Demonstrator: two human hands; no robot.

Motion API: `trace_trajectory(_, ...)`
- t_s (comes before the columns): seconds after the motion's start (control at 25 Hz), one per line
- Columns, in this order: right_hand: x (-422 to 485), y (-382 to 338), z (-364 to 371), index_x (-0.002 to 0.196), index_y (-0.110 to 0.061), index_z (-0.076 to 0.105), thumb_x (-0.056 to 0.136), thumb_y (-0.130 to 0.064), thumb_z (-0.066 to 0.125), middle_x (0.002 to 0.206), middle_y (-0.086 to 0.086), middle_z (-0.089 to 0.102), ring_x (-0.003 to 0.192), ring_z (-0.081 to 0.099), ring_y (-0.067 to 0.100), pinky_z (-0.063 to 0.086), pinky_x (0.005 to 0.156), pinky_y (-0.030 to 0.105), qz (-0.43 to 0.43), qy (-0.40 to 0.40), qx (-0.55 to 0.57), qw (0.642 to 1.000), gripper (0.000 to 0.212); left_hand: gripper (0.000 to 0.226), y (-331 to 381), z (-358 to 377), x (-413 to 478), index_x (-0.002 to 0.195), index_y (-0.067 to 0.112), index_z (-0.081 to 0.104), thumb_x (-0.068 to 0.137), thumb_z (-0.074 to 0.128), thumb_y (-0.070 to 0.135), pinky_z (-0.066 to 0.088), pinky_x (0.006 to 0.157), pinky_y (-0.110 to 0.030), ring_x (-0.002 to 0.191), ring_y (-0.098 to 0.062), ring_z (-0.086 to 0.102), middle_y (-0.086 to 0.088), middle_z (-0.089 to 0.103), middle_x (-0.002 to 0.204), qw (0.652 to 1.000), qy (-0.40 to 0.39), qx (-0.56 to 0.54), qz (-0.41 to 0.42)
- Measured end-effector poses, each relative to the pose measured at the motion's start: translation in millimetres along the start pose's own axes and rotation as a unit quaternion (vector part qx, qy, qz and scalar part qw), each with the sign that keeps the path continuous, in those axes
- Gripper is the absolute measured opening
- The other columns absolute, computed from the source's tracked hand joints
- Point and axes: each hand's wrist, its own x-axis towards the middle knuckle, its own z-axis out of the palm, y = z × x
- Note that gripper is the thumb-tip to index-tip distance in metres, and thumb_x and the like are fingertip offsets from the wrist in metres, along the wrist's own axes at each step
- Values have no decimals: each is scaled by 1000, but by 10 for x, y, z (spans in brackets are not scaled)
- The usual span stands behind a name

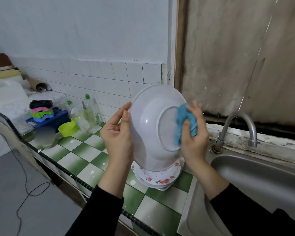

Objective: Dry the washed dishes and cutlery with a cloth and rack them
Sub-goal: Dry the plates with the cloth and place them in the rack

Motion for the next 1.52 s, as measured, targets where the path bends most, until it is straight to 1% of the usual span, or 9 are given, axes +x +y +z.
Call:
trace_trajectory(0.16,480,-90,-28,73,-21,56,94,-8,49,71,-7,56,62,53,3,43,64,22,281,125,142,941,26,25,-56,-71,29,89,41,76,88,58,24,34,57,-25,58,-23,32,-6,46,60,998,-33,48,39)
trace_trajectory(0.32,764,-44,-116,57,-22,40,88,-18,54,55,-6,38,52,35,9,31,53,26,379,193,216,879,34,27,-78,-81,-11,102,33,69,96,53,11,50,79,-15,84,1,64,18,72,87,993,-66,80,57)
trace_trajectory(0.52,732,-167,-144,58,-20,42,84,-20,58,57,-4,41,52,43,9,38,48,22,311,238,311,866,31,31,-119,-45,39,124,34,59,97,48,45,48,96,-50,125,-19,47,-2,51,136,958,22,56,-282)
trace_trajectory(0.64,613,-184,-171,54,-21,57,67,-28,65,59,-6,50,56,51,8,41,53,20,291,147,305,895,17,53,-106,-33,39,140,31,41,93,51,54,50,85,-64,121,-44,47,-14,42,133,908,28,-34,-417)
trace_trajectory(0.88,331,-54,-255,87,-21,64,94,-28,58,76,1,64,67,60,17,48,60,26,254,-209,13,944,12,43,-151,-112,38,144,38,37,105,39,20,55,80,-57,95,-28,65,-2,55,134,938,65,-65,-334)
trace_trajectory(1.04,204,197,-99,118,-16,60,100,-22,50,105,-1,50,101,52,17,37,77,18,153,-211,-261,930,22,38,-108,-104,9,140,38,44,103,42,30,58,81,-32,104,-12,66,7,63,127,971,11,-32,-237)
trace_trajectory(1.2,119,87,271,143,-14,42,102,-23,45,147,1,39,138,30,13,27,117,37,140,-185,-150,961,42,31,-141,-40,-137,127,40,54,101,42,26,52,95,-31,113,-10,63,4,61,131,974,-93,0,-207)
trace_trajectory(1.4,-400,-218,285,150,-39,10,102,-19,41,161,-14,4,148,-1,2,8,121,30,54,-519,-7,853,60,36,-77,-160,-32,132,26,55,105,32,20,55,88,-24,102,-2,66,3,64,123,982,-52,3,-180)
trace_trajectory(1.52,-467,186,-57,149,-39,18,99,-26,39,162,-8,8,149,-5,7,7,121,42,-136,-509,-155,836,56,38,-28,-299,-15,134,21,55,106,31,20,56,78,-18,92,1,68,14,70,102,983,-60,9,-173)
